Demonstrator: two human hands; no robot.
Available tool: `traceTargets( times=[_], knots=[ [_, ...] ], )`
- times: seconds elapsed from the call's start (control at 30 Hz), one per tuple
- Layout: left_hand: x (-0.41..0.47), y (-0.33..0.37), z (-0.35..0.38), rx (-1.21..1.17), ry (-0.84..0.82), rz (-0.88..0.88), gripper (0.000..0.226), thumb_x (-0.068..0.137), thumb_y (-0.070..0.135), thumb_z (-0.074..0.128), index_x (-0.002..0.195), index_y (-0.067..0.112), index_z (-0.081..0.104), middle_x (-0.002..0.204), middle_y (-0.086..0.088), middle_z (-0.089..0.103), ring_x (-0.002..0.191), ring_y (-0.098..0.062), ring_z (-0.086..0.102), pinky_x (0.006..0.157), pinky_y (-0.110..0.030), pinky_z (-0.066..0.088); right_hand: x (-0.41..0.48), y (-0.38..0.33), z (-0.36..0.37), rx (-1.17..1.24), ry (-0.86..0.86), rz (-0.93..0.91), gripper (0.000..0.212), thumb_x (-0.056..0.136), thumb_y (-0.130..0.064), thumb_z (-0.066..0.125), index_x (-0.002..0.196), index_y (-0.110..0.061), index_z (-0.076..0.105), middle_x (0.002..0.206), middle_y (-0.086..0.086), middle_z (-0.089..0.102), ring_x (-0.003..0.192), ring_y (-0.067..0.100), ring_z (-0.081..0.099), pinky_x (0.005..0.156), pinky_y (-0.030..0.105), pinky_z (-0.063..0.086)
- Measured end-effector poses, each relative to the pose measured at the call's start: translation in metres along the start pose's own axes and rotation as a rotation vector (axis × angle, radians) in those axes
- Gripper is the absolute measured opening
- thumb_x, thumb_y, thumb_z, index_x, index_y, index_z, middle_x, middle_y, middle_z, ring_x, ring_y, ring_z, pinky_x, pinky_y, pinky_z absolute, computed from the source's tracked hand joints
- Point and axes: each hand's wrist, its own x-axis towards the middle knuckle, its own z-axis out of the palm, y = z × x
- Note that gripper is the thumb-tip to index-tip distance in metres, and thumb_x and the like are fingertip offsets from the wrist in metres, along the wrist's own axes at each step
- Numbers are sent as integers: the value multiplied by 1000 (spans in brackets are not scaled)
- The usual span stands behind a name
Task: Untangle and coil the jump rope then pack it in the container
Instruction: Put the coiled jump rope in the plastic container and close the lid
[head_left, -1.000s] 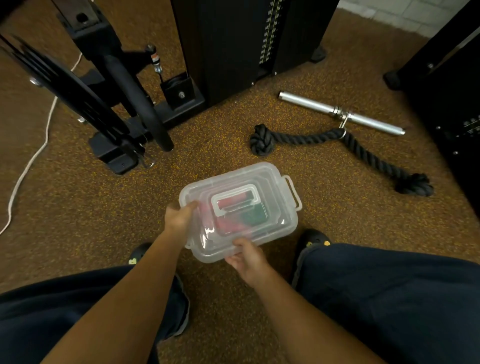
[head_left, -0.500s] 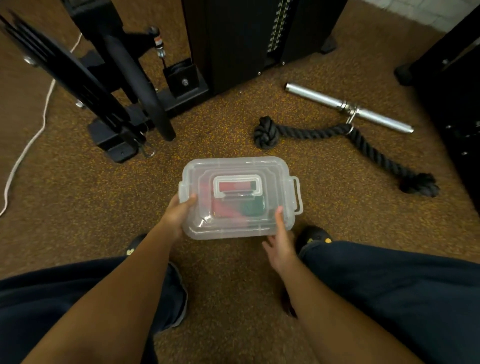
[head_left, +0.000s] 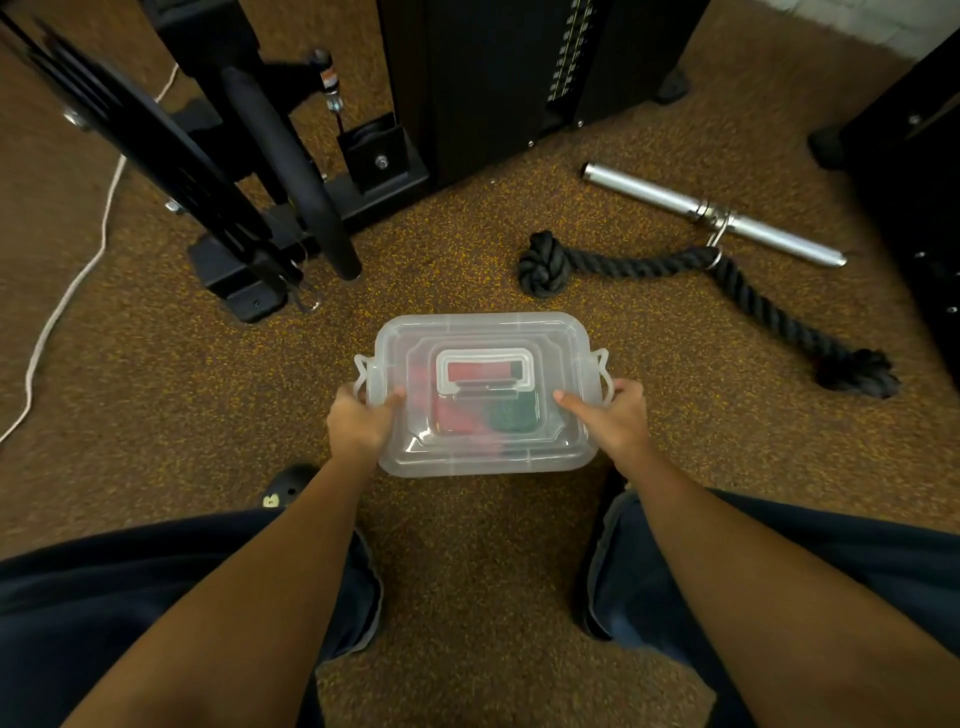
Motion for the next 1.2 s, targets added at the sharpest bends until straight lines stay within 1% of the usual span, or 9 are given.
traceTargets(
  times=[0.03, 0.1, 0.17, 0.23, 0.37, 0.5, 0.7, 1.0, 1.2],
  knots=[
    [-1, 1, 0, -5, 7, 7, 51, 83, 27, 66, 123, 3, 48, 122, -15, 58, 111, -33, 55, 80, -32, 40, -1, 0, -1, -10, -12, 3, 83, 60, -41, 83, 121, -10, 36, 114, 4, 50, 100, 21, 56, 84, 34, 49],
    [-3, 3, 1, -3, 10, 15, 50, 83, 27, 65, 124, 3, 47, 123, -16, 58, 111, -32, 55, 80, -32, 40, 0, 2, 1, -38, -39, 2, 76, 71, -39, 76, 126, -9, 32, 110, 3, 52, 99, 22, 56, 83, 33, 46],
    [-6, 6, 0, 15, 18, 33, 50, 84, 27, 65, 124, 3, 48, 123, -16, 58, 112, -33, 55, 84, -35, 42, -1, 2, 1, -93, -5, -30, 71, 78, -44, 68, 131, -10, 36, 116, 8, 58, 108, 28, 58, 90, 38, 47],
    [-6, 7, -1, 33, 26, 44, 49, 84, 28, 65, 123, 2, 49, 122, -16, 58, 111, -33, 55, 86, -37, 43, -3, 2, 3, -163, 7, -56, 68, 83, -48, 59, 136, -12, 36, 125, 11, 58, 115, 34, 55, 97, 45, 45],
    [-4, 17, 3, 68, 16, 155, 48, 82, 29, 67, 120, 4, 52, 115, -16, 62, 104, -32, 59, 79, -32, 42, -12, 10, 6, -276, 109, -68, 65, 90, -48, 47, 140, -9, 30, 128, 19, 55, 116, 39, 53, 92, 45, 45],
    [-4, 31, 13, 112, 6, 244, 43, 82, 25, 67, 116, 3, 54, 112, -16, 63, 102, -32, 60, 78, -30, 42, -18, 19, 4, -313, 190, -32, 63, 92, -49, 42, 139, -8, 28, 126, 21, 56, 114, 41, 54, 86, 47, 47],
    [0, 27, 18, 169, 11, 188, 44, 83, 28, 65, 117, 4, 52, 114, -18, 61, 104, -36, 59, 87, -42, 48, -17, 16, 9, -435, 246, -96, 47, 95, -43, 37, 125, -6, 38, 112, 23, 62, 99, 42, 60, 70, 41, 47],
    [0, 28, 22, 193, 38, 186, 46, 84, 28, 63, 121, 3, 51, 116, -21, 60, 107, -39, 58, 91, -46, 48, -15, 17, 15, -495, 277, -109, 50, 96, -43, 35, 130, -7, 35, 115, 24, 60, 100, 44, 59, 67, 40, 43],
    [2, 30, 27, 203, 71, 219, 42, 86, 22, 62, 119, 0, 51, 113, -22, 61, 104, -39, 59, 87, -44, 47, -15, 19, 16, -507, 280, -128, 52, 96, -43, 35, 133, -6, 33, 116, 25, 60, 100, 43, 60, 66, 40, 44]
  ],
)
